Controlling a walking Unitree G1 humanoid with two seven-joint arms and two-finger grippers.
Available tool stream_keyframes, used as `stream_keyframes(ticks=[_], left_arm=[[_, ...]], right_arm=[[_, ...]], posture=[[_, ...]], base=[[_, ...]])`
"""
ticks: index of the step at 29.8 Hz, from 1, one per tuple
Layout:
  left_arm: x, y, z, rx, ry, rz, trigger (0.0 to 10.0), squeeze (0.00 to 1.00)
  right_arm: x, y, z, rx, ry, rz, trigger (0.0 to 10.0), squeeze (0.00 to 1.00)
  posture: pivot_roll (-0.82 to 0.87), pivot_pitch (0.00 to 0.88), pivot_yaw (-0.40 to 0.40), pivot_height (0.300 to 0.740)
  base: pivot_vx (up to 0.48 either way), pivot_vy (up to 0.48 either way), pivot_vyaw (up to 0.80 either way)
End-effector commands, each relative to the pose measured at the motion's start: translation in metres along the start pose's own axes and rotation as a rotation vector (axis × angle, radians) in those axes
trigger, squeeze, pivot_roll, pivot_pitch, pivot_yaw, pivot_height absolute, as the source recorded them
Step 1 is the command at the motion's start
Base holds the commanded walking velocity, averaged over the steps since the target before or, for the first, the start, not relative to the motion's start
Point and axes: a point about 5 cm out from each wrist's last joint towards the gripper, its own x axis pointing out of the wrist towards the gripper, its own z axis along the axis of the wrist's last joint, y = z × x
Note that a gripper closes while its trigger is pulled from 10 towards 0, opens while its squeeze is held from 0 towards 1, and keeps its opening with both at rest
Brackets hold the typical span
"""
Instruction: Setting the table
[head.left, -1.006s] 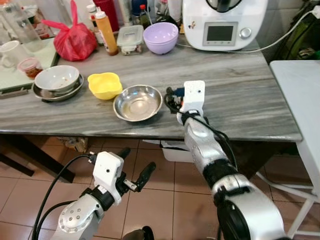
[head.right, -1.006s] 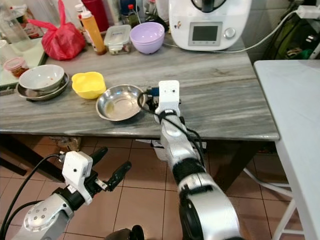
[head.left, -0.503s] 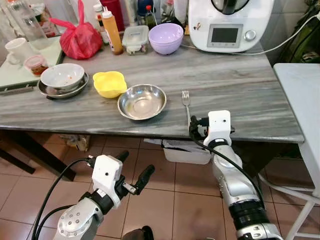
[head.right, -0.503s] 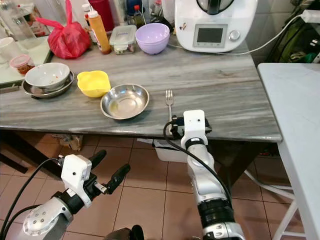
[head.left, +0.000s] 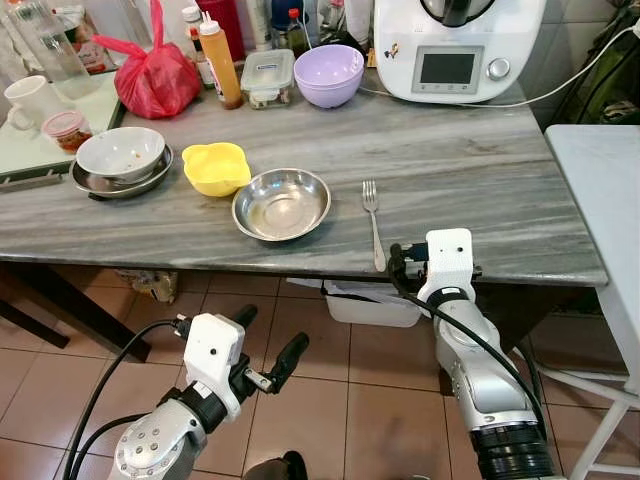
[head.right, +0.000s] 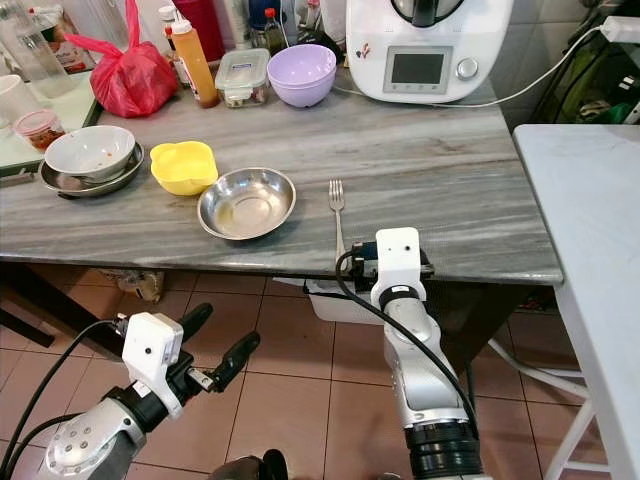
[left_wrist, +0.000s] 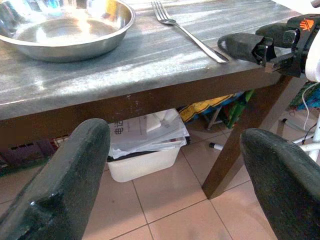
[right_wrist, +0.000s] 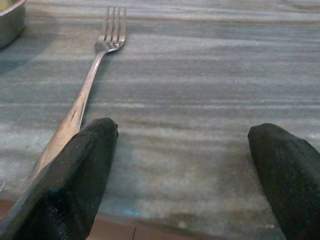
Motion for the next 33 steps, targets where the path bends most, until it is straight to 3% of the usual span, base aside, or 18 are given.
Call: stream_keyframes(ticks=[1, 21, 33], left_arm=[[-0.003, 0.002, -0.001, 0.012, 0.009, 0.012, 10.0, 0.00], [-0.002, 0.004, -0.002, 0.016, 0.010, 0.014, 10.0, 0.00], [-0.001, 0.004, 0.000, 0.024, 0.002, 0.021, 10.0, 0.00]], right_arm=[[-0.003, 0.008, -0.006, 0.015, 0.045, 0.035, 10.0, 1.00], [0.009, 0.014, -0.007, 0.023, 0.095, 0.070, 10.0, 1.00], [0.020, 0.029, -0.006, 0.009, 0.097, 0.129, 10.0, 1.00]], posture=[[-0.01, 0.157, 0.096, 0.740], [-0.01, 0.151, 0.095, 0.740], [0.00, 0.147, 0.093, 0.740]], base=[[0.000, 0.000, 0.00], [0.000, 0.000, 0.00], [0.000, 0.000, 0.00]])
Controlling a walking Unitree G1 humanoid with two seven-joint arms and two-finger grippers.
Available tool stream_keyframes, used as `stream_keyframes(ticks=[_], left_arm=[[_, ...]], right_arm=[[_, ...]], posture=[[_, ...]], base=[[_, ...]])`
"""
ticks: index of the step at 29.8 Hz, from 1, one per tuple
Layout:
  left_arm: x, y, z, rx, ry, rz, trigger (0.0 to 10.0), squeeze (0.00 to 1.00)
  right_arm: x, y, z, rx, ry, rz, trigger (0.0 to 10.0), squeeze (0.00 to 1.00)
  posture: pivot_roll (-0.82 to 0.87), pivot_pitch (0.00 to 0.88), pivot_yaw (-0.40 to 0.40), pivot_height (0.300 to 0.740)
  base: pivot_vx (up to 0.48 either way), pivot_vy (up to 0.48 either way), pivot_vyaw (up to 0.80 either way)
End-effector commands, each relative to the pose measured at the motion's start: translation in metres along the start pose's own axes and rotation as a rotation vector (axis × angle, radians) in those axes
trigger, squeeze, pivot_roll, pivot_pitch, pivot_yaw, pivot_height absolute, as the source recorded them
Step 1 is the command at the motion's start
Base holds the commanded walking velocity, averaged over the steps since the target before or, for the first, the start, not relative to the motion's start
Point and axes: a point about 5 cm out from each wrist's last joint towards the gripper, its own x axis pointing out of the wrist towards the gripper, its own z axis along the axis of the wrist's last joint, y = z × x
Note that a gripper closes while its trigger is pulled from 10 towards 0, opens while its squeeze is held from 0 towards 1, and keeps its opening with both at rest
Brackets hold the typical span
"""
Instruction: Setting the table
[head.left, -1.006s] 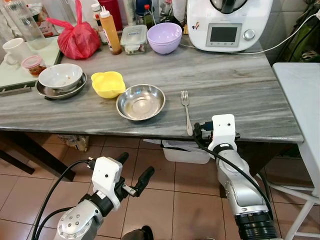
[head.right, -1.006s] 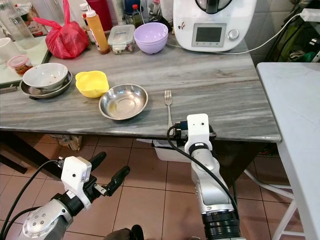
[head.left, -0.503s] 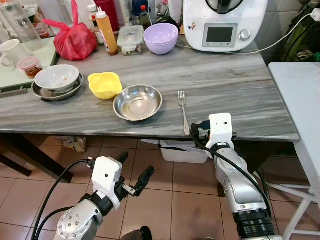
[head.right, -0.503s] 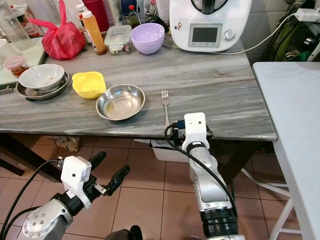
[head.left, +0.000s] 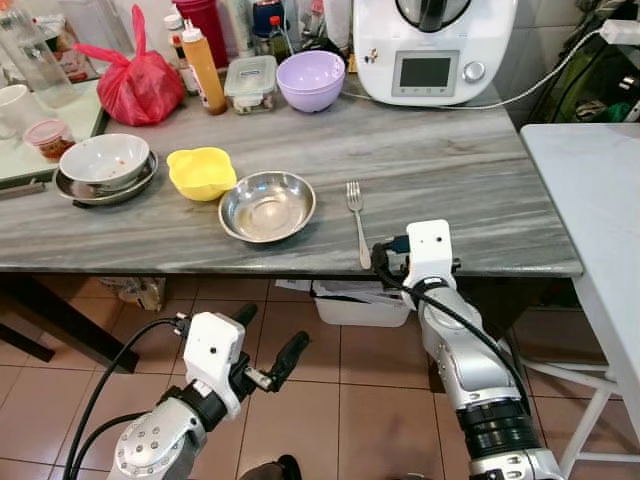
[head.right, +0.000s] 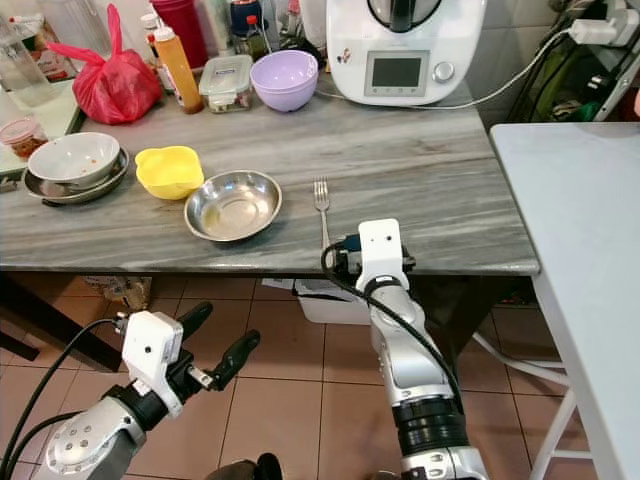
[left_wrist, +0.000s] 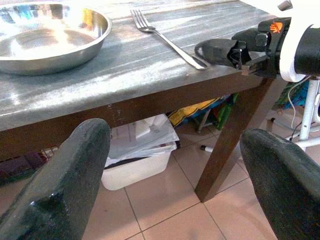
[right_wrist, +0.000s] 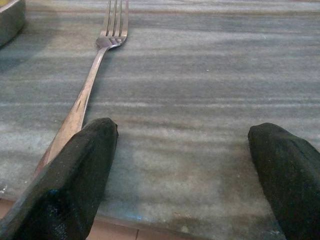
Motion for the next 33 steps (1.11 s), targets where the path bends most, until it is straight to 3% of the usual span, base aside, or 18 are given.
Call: stream_keyframes(ticks=[1, 13, 20, 33], left_arm=[[-0.002, 0.004, -0.001, 0.017, 0.009, 0.020, 10.0, 0.00], [0.000, 0.002, 0.005, 0.019, -0.015, 0.021, 10.0, 0.00], [0.001, 0.011, 0.013, 0.048, -0.058, 0.090, 10.0, 0.00], [0.001, 0.010, 0.011, 0.043, -0.053, 0.093, 10.0, 0.00]], right_arm=[[0.002, 0.011, -0.009, 0.003, 0.050, 0.048, 10.0, 1.00], [0.013, 0.027, -0.004, 0.002, 0.031, 0.112, 10.0, 1.00], [0.018, 0.031, -0.002, 0.001, 0.025, 0.128, 10.0, 1.00], [0.026, 0.039, 0.002, -0.001, 0.020, 0.166, 10.0, 1.00]], posture=[[0.00, 0.147, 0.093, 0.740], [0.00, 0.144, 0.095, 0.740], [0.00, 0.148, 0.098, 0.740], [0.01, 0.148, 0.095, 0.740]], base=[[0.000, 0.000, 0.00], [0.000, 0.000, 0.00], [0.000, 0.000, 0.00], [0.000, 0.000, 0.00]])
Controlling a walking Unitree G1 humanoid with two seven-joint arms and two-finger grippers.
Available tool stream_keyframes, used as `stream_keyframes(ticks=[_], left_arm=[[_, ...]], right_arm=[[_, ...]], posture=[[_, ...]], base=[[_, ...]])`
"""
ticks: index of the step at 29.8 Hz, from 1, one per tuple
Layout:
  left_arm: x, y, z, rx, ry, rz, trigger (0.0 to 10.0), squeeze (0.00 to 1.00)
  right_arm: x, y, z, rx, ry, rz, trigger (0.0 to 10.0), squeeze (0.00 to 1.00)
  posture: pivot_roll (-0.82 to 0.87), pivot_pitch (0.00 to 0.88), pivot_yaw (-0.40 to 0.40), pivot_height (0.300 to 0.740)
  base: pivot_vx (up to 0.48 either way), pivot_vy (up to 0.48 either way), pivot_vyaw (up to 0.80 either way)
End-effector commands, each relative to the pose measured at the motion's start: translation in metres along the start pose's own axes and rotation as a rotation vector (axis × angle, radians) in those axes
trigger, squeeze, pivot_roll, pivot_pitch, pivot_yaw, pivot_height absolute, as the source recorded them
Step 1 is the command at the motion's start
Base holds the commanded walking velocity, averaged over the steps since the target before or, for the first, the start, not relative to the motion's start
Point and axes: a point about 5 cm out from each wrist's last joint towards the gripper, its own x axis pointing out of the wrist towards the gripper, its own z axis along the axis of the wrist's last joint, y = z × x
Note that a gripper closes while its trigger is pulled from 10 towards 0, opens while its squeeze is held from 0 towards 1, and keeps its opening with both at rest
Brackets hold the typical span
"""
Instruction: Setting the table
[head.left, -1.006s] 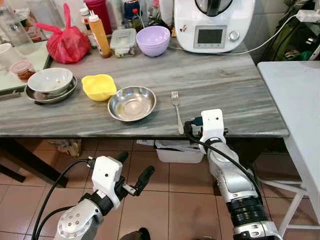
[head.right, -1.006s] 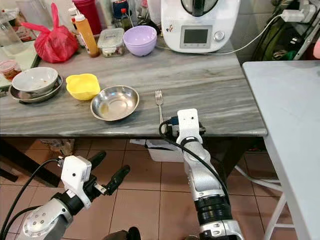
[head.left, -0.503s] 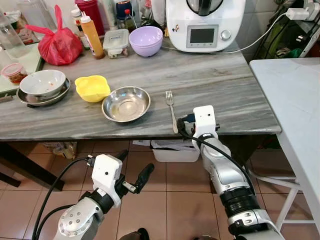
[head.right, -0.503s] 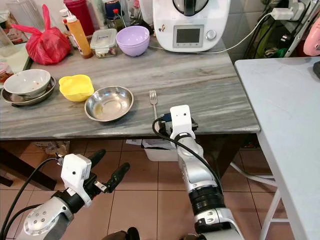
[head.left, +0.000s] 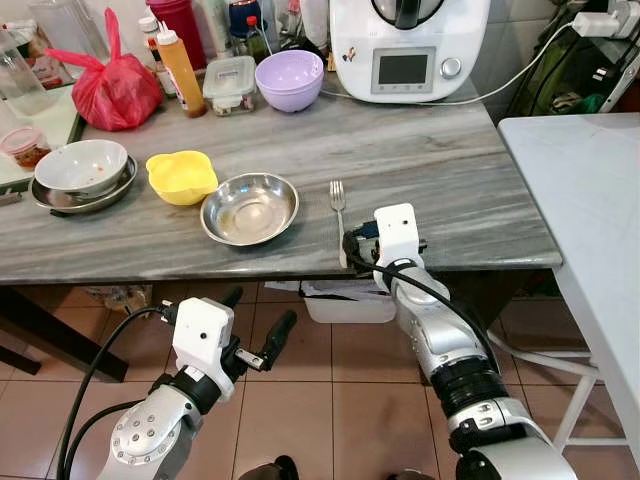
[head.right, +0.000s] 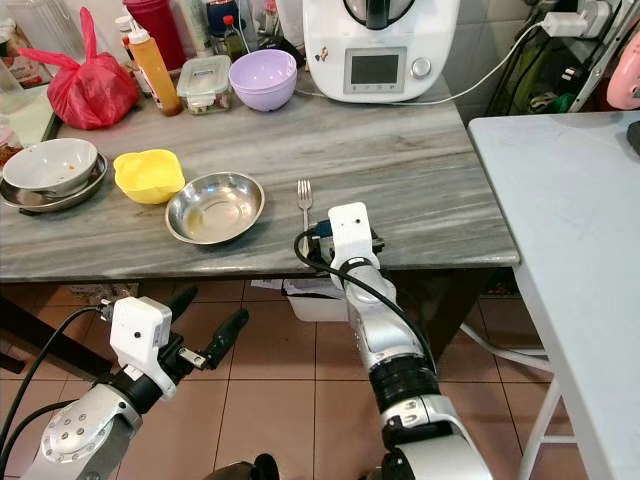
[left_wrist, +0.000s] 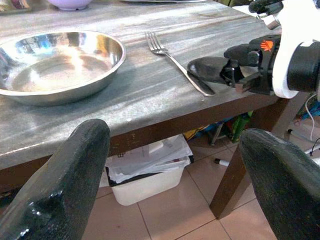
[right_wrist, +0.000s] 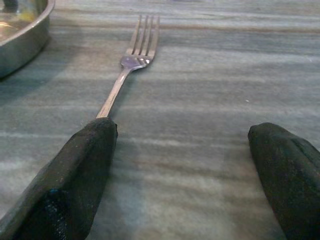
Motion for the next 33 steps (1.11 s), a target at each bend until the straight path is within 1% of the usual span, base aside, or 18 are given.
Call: stream_keyframes(ticks=[1, 11, 19, 25, 26, 31, 33], left_arm=[[-0.003, 0.001, 0.000, 0.009, 0.003, 0.006, 10.0, 0.00], [-0.003, 0.001, 0.000, 0.012, 0.007, 0.006, 10.0, 0.00], [-0.002, 0.001, 0.000, 0.014, 0.006, 0.011, 10.0, 0.00], [0.000, 0.004, 0.005, 0.021, -0.023, 0.034, 10.0, 0.00], [0.001, 0.005, 0.007, 0.021, -0.038, 0.042, 10.0, 0.00], [0.006, 0.006, 0.012, 0.025, -0.071, 0.058, 10.0, 0.00], [0.007, 0.007, 0.013, 0.025, -0.074, 0.060, 10.0, 0.00]], right_arm=[[0.001, 0.014, -0.008, 0.020, 0.045, 0.057, 10.0, 1.00], [0.006, 0.014, -0.006, 0.009, 0.038, 0.062, 10.0, 1.00], [0.008, 0.008, -0.004, -0.001, 0.018, 0.044, 10.0, 1.00], [0.000, -0.006, 0.007, -0.044, -0.072, -0.013, 10.0, 1.00], [-0.004, -0.011, 0.010, -0.057, -0.098, -0.039, 10.0, 1.00], [-0.019, -0.030, 0.015, -0.061, -0.159, -0.119, 10.0, 1.00], [-0.020, -0.032, 0.015, -0.061, -0.163, -0.127, 10.0, 1.00]], posture=[[0.01, 0.148, 0.095, 0.740], [0.01, 0.149, 0.096, 0.740], [0.01, 0.144, 0.096, 0.740], [0.00, 0.136, 0.093, 0.740], [0.00, 0.135, 0.092, 0.740], [-0.02, 0.121, 0.091, 0.740], [-0.02, 0.119, 0.091, 0.740]], base=[[0.000, 0.000, 0.00], [0.000, 0.000, 0.00], [0.000, 0.000, 0.00], [0.000, 0.000, 0.00], [0.000, 0.000, 0.00], [0.000, 0.000, 0.00], [0.000, 0.000, 0.00]])
